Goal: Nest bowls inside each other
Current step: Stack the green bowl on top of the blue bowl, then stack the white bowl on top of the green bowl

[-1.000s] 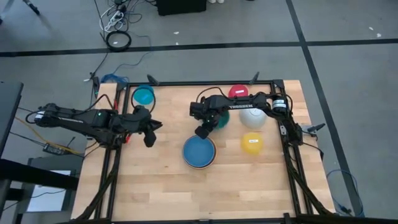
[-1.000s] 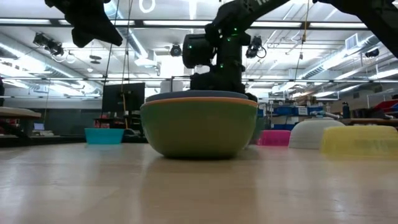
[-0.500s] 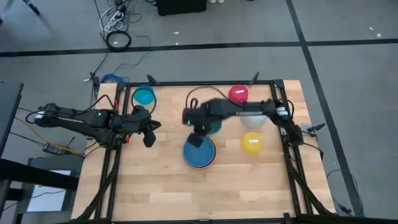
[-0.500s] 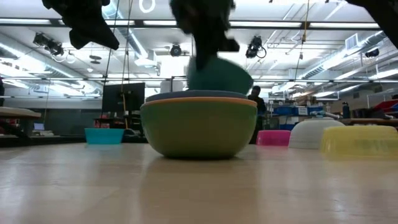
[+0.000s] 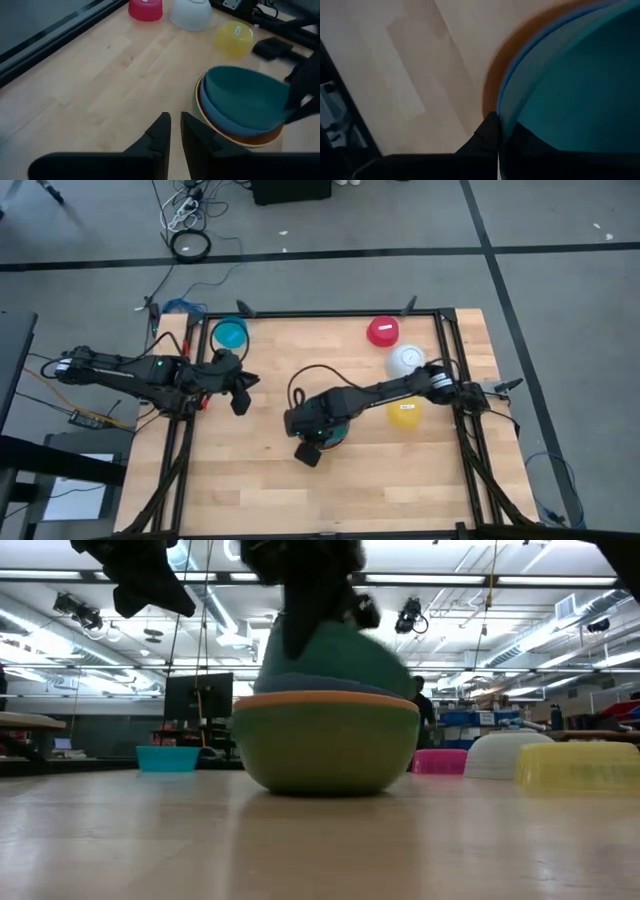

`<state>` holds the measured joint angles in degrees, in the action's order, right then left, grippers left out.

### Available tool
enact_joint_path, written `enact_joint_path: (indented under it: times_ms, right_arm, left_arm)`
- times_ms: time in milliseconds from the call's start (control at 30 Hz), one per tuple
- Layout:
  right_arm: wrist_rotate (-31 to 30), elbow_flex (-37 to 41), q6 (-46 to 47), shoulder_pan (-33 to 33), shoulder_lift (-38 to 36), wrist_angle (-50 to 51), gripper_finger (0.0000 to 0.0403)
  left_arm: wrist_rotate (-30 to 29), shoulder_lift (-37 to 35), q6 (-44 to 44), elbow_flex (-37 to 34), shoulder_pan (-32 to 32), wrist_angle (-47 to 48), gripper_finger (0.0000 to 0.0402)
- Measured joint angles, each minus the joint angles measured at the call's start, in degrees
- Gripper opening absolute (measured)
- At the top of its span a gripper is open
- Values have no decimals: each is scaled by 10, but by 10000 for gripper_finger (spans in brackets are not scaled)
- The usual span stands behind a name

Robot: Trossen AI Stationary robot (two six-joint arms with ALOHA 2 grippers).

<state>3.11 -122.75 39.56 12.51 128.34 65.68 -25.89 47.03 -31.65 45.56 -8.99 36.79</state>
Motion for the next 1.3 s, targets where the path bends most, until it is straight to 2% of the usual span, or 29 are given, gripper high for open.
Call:
enact_joint_path:
  times_ms: [133,300,433,533,633,833,1033,1200,1300]
  right_arm:
    - [13,-1,-4,-13,5,-25,46]
    - [10,-5,-8,-26,-6,1,133]
    - [-46,-56,-17,-29,-20,68,200]
    - [-109,-111,-20,-34,-20,148,227]
    - [-175,-117,-21,-48,-29,251,232]
    - [-166,-16,-26,-111,-63,234,212]
    - [-177,64,-19,-177,-104,235,218]
    - [-193,151,10,-217,-182,226,226]
    - [-199,218,40,-241,-254,199,226]
  left_arm:
    - [7,0,-1,0,0,8,53]
    - [7,0,0,0,0,15,53]
    - [3,0,8,0,0,19,53]
    - [1,0,10,0,0,18,53]
    - [0,1,10,0,0,18,53]
    - [10,33,6,-1,0,17,53]
    - [9,80,18,-1,0,-12,67]
    - [-3,90,38,-1,1,-49,81]
    - [-3,90,60,-1,10,-85,84]
